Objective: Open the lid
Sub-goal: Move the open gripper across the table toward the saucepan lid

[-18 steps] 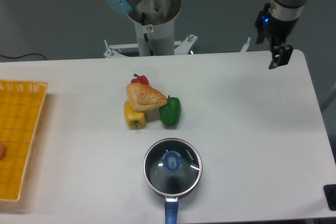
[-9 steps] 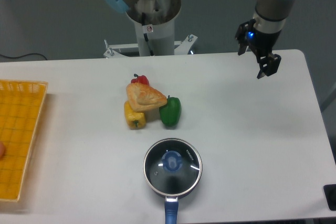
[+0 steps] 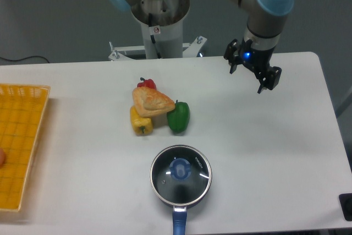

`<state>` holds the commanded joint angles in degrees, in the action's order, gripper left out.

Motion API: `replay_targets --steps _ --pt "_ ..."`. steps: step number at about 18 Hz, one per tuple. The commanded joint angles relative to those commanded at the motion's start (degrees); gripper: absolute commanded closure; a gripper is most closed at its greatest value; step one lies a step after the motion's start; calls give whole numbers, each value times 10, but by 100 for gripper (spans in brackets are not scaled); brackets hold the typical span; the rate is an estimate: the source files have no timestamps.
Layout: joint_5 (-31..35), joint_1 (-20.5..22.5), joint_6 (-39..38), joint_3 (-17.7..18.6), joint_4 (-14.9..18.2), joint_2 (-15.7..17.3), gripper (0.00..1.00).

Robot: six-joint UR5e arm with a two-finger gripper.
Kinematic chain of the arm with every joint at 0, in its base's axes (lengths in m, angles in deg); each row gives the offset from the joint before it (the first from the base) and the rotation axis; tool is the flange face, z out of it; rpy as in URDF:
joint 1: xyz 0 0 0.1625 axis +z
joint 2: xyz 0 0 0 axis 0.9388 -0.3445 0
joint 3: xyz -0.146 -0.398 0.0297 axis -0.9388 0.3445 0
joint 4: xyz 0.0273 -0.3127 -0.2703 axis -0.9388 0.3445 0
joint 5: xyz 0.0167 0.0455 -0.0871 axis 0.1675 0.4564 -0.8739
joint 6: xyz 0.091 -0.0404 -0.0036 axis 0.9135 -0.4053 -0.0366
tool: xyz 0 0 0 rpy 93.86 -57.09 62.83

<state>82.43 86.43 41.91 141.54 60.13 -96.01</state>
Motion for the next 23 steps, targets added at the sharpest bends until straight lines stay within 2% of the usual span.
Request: replay_targets --steps 2,5,9,11,16,23 --pt "0 -13 -66 -2 -1 -4 0" --pt "1 -37 -106 -13 -16 -19 0" --pt "1 -56 -102 -17 -32 -25 0" --pt "2 -65 -98 -31 -45 -33 0" --pt "4 -95 41 -41 -74 -45 0" --pt "27 -141 217 -48 -71 -70 0"
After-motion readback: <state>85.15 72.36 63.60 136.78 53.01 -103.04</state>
